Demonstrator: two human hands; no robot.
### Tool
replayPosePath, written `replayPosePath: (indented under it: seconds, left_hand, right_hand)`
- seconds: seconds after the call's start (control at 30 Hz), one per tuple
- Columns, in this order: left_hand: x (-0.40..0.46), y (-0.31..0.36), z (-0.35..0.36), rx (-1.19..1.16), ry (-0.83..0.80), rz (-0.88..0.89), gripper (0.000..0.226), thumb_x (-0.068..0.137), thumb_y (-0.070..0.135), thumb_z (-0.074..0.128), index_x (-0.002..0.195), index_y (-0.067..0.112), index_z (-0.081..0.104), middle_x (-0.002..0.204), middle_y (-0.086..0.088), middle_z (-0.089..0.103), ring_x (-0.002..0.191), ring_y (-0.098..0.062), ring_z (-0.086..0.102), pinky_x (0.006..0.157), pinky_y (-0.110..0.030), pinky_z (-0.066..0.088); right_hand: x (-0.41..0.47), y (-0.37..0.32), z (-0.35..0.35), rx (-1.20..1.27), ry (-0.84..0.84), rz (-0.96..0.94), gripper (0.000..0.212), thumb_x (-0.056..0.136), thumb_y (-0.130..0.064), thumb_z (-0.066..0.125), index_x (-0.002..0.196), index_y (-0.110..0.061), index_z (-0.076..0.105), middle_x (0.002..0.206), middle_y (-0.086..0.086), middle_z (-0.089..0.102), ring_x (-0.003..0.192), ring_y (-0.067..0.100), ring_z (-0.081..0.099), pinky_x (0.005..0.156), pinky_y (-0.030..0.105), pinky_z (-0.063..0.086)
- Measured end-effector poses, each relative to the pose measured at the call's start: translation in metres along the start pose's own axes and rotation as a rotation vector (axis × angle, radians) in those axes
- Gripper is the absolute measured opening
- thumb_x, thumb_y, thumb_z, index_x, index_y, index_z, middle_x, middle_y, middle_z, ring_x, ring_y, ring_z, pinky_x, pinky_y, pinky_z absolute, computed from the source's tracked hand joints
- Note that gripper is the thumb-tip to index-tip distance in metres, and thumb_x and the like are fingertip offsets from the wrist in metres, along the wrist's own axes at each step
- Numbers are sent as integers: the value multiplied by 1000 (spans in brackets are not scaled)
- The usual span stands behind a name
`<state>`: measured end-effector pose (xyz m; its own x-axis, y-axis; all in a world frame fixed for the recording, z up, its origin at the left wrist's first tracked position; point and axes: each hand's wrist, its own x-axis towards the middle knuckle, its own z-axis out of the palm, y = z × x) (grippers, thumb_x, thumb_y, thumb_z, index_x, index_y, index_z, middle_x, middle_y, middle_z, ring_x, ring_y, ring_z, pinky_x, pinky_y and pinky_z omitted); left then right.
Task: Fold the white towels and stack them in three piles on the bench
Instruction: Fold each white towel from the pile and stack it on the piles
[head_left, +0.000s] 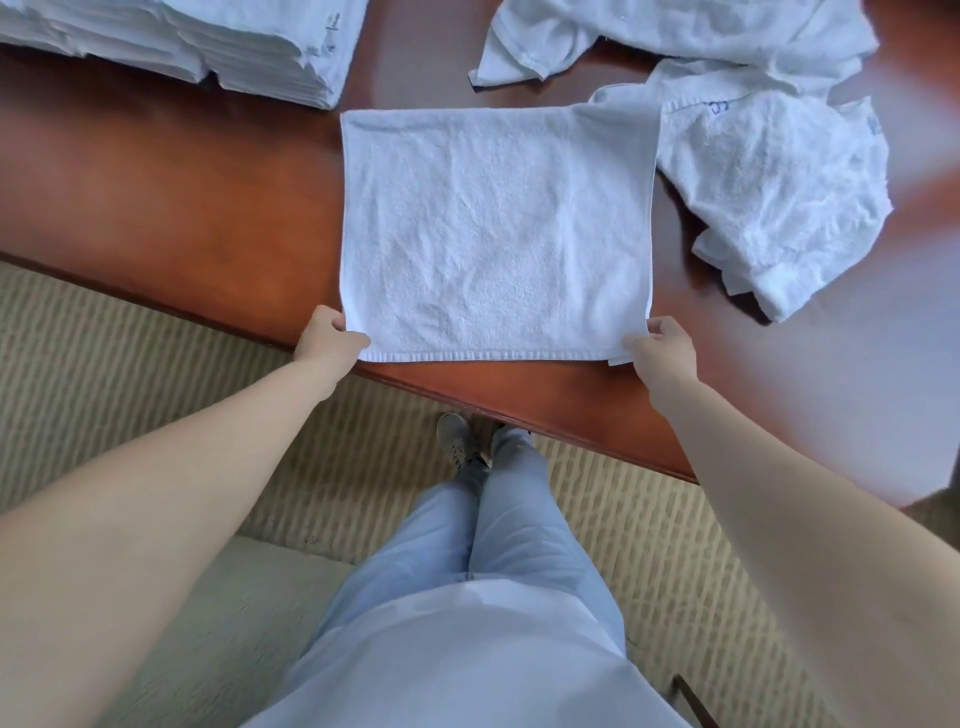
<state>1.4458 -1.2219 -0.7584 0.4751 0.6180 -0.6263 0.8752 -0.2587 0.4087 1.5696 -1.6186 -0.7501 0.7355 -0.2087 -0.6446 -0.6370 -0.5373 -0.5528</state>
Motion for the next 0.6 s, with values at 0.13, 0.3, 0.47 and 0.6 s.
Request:
replayPosePath:
  seconds: [0.13, 0.3, 0.47, 0.6]
  left_hand:
    - [2, -3, -8, -65, -153, 10, 13, 93, 24, 66, 93, 24, 53, 93, 9, 53, 80, -11, 51, 69, -31, 43]
    - [2, -7, -12, -30, -192, 6, 18, 94, 20, 66, 103, 6, 58, 95, -4, 56, 86, -21, 56, 76, -38, 50]
    - [3, -9, -14, -63, -171, -22, 10, 94, 20, 68, 93, 18, 58, 99, -5, 60, 91, -22, 59, 92, -46, 56]
    - [3, -11, -13, -93, -178, -41, 17, 93, 20, 68, 104, 8, 61, 102, -8, 62, 89, -22, 58, 92, -46, 56]
  right_hand:
    - [1, 1, -6, 3, -40, 1, 7, 82, -19, 61, 89, -20, 59, 69, -11, 63, 65, 15, 45, 60, 32, 35]
    - [1, -6, -13, 82, -88, -26, 7, 85, -18, 65, 90, -16, 61, 73, 3, 53, 69, 18, 52, 68, 37, 49]
    - [8, -7, -17, 77, -117, 5, 10, 80, -18, 70, 83, -19, 60, 82, -1, 59, 74, 16, 50, 69, 30, 39]
    - [11, 2, -18, 36, -74, 8, 8, 84, -22, 67, 90, -17, 65, 88, -2, 69, 77, 16, 61, 73, 35, 52]
